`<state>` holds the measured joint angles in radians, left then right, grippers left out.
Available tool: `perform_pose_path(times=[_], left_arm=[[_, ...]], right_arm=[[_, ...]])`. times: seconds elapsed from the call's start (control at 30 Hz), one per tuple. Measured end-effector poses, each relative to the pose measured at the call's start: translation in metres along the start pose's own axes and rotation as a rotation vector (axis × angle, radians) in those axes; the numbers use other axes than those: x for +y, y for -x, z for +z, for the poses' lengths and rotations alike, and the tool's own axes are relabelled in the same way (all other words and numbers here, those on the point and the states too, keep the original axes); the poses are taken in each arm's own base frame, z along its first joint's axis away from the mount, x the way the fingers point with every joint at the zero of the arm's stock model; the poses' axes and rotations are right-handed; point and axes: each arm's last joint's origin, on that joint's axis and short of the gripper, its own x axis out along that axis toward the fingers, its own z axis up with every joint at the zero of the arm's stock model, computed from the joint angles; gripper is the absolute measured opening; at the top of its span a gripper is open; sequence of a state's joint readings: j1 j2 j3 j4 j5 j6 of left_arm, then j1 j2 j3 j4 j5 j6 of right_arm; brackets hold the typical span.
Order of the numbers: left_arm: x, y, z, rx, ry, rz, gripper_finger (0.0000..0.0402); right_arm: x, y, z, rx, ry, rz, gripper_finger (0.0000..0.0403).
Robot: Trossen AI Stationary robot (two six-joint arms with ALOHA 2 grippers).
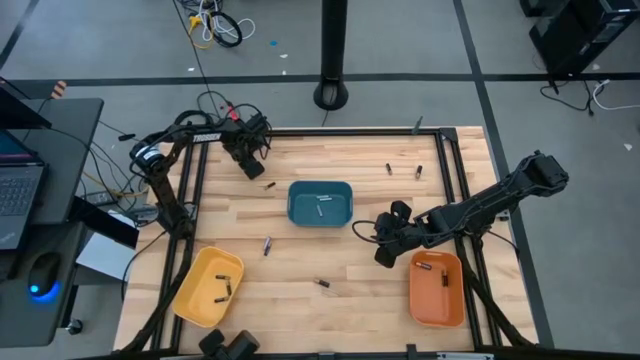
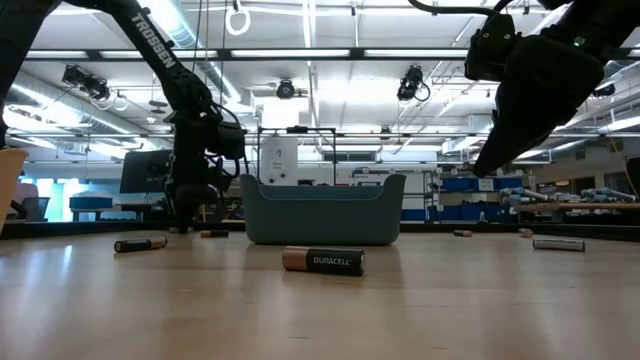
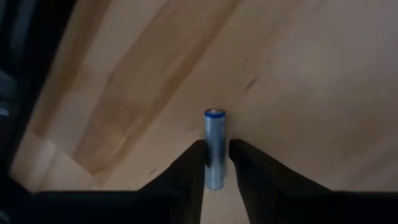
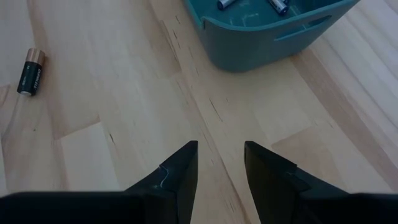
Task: Sort batteries
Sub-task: Put the silver battery into the blue bin
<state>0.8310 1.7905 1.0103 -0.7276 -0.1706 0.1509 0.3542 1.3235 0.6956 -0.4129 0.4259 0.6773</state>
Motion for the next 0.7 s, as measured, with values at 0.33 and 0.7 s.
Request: perform_pose_path(times=[0.33, 0.7], left_arm=[[-0.0027, 0.0003, -0.0012, 0.006, -0.025, -0.064, 0.007], [-0.0035, 0.0001, 0.0007, -0.015, -0.034, -0.054, 0.013]], right_arm=[[0.0, 0.0, 0.0, 0.0, 0.0, 0.0, 0.0142], [0.0, 0.0, 0.0, 0.0, 0.001, 0.0, 0.0142]])
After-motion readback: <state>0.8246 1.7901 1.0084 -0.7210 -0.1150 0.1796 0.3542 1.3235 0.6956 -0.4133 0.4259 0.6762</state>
